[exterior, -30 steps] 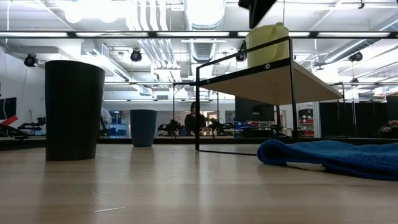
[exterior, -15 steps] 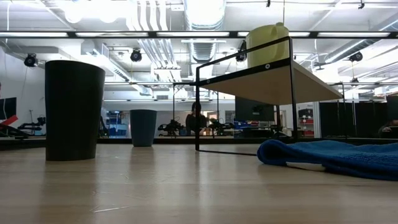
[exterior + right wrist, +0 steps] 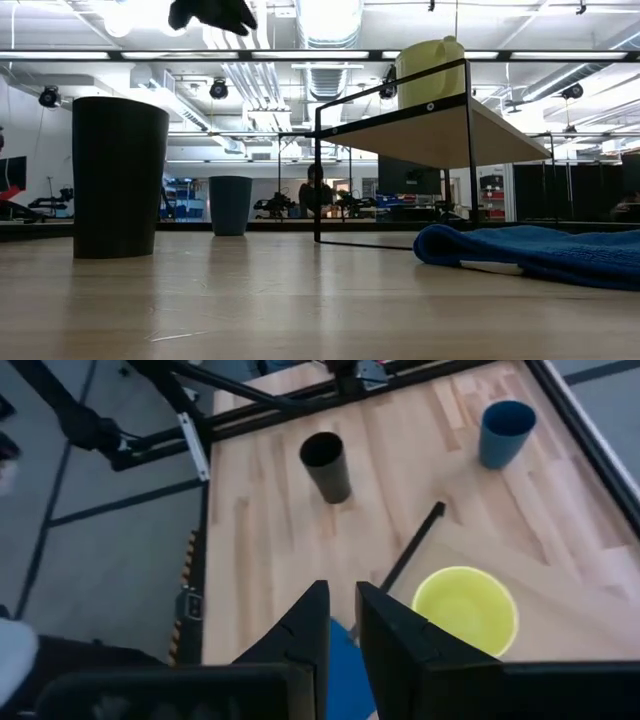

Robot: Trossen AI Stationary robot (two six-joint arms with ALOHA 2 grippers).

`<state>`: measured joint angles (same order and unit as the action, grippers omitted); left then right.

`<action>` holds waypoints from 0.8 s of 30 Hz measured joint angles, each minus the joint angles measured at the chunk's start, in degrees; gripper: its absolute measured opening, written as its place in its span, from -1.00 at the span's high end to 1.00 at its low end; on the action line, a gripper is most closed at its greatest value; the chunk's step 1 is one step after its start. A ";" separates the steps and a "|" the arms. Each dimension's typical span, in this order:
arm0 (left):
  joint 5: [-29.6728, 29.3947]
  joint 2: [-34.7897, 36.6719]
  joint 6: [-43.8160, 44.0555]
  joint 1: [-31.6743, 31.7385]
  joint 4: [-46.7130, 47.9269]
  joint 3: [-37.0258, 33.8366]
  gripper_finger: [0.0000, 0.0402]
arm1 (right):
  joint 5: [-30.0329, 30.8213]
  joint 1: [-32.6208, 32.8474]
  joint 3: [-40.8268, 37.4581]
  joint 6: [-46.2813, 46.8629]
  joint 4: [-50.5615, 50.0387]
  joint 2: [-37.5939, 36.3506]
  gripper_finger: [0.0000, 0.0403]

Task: Stack small to large cups/mugs on shelf
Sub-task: Put the blue cup on the shelf

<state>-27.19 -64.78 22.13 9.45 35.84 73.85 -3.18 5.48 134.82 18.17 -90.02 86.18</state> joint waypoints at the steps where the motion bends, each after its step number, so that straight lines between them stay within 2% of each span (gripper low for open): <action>1: 4.56 -1.21 0.00 2.01 1.18 1.60 0.50 | 0.02 0.35 0.01 0.81 0.00 -0.05 0.76; 3: 11.75 -3.89 0.02 5.64 4.90 4.36 0.50 | 0.04 0.96 0.00 1.87 0.00 -0.10 0.76; 4: 13.15 -5.48 0.00 7.22 6.53 5.62 0.50 | 0.09 1.31 -0.02 2.12 0.00 -0.09 0.76; 9: 16.54 -13.36 -0.43 15.71 17.86 11.62 0.50 | 0.21 3.31 -0.02 5.01 0.00 0.19 0.76; 12: 19.23 -17.87 -0.42 19.97 23.17 12.89 0.50 | 0.21 4.91 -0.02 5.44 0.00 0.48 0.76; 17: 19.74 -24.31 -0.39 22.58 23.91 12.69 0.50 | 0.20 7.60 -0.04 5.44 0.00 0.95 0.76; 24: 21.85 -30.46 0.14 22.58 23.82 12.69 0.50 | 0.20 9.93 -0.04 5.40 0.00 1.71 0.76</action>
<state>-5.35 -95.24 22.27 32.03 59.66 86.54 -2.98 15.41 134.78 23.57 -90.02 87.89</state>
